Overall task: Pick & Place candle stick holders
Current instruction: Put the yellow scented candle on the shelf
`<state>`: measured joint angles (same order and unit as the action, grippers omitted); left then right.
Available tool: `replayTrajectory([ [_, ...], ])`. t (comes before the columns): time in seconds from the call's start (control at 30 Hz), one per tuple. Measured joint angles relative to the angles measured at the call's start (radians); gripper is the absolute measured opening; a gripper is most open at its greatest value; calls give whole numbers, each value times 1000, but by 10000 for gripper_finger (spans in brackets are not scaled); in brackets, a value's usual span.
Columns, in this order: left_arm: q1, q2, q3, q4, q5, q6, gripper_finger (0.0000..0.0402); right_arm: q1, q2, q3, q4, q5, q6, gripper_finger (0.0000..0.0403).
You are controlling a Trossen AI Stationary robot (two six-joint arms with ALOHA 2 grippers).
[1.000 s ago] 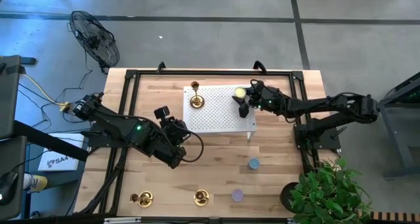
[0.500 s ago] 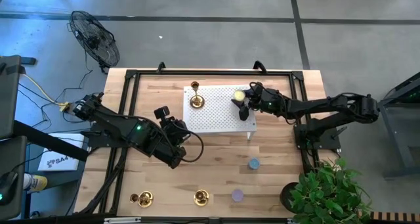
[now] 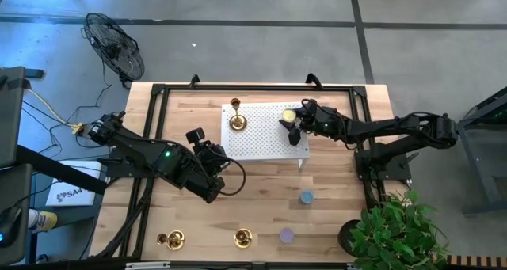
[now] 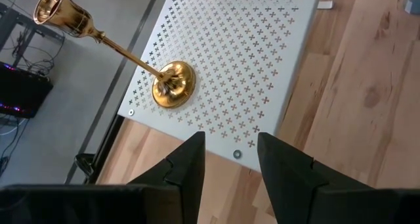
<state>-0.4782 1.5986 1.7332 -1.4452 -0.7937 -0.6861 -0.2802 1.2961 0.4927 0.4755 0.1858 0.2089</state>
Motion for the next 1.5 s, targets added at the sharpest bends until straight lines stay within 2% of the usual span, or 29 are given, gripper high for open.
replayTrajectory([
  [0.37,0,0,0,0,9,0,137,9,0,0,2,-2,26,257],
  [0.57,0,0,0,0,20,0,137,51,-29,-3,-17,70,-24,257],
  [1.13,0,0,0,2,20,0,137,65,-74,-3,-87,72,-23,257],
  [1.5,0,0,0,3,20,0,137,106,-74,-2,-88,127,-30,257],
])
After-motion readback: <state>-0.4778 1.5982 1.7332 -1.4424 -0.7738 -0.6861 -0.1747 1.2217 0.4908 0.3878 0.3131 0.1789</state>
